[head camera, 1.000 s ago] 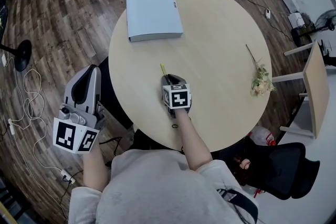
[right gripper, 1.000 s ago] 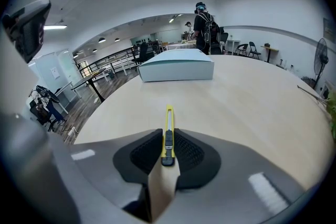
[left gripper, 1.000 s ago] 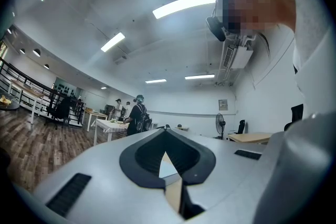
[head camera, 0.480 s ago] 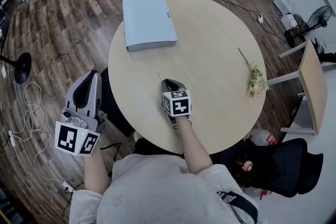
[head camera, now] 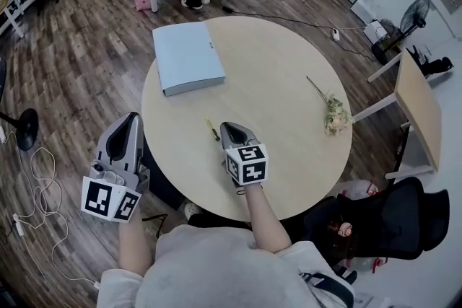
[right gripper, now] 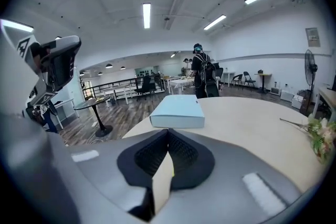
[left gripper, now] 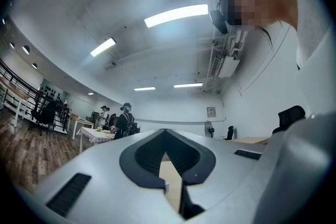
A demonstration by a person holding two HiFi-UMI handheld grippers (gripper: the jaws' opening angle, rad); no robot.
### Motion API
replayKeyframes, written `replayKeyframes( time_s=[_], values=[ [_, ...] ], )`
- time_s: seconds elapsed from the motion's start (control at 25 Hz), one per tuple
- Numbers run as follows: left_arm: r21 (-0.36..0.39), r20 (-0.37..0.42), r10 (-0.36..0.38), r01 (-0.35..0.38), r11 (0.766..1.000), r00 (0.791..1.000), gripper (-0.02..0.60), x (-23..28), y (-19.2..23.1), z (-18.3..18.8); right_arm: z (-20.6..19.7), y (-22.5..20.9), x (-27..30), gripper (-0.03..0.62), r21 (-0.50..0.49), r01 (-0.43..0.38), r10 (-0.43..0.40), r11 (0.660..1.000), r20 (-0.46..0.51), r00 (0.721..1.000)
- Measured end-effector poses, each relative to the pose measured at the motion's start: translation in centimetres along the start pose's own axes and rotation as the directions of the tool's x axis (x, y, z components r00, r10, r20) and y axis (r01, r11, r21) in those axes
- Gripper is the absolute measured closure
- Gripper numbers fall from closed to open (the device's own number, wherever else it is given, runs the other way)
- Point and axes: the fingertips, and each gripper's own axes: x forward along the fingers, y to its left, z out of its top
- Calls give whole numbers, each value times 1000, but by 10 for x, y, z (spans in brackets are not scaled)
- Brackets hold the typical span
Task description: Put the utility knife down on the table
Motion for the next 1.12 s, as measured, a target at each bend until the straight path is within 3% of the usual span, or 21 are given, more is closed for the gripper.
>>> replayKeyframes(
  time_s=[0.44,1.12],
  values=[
    [5,40,-73,73,997,997,574,0,-23,19,50,-7,-66,583,-1,112,-110,994,181,977],
    [31,114,-141,139,990,983,574,-6,-33,49,121,12,-140,583,-21,170,-148,985,392,908]
  ],
)
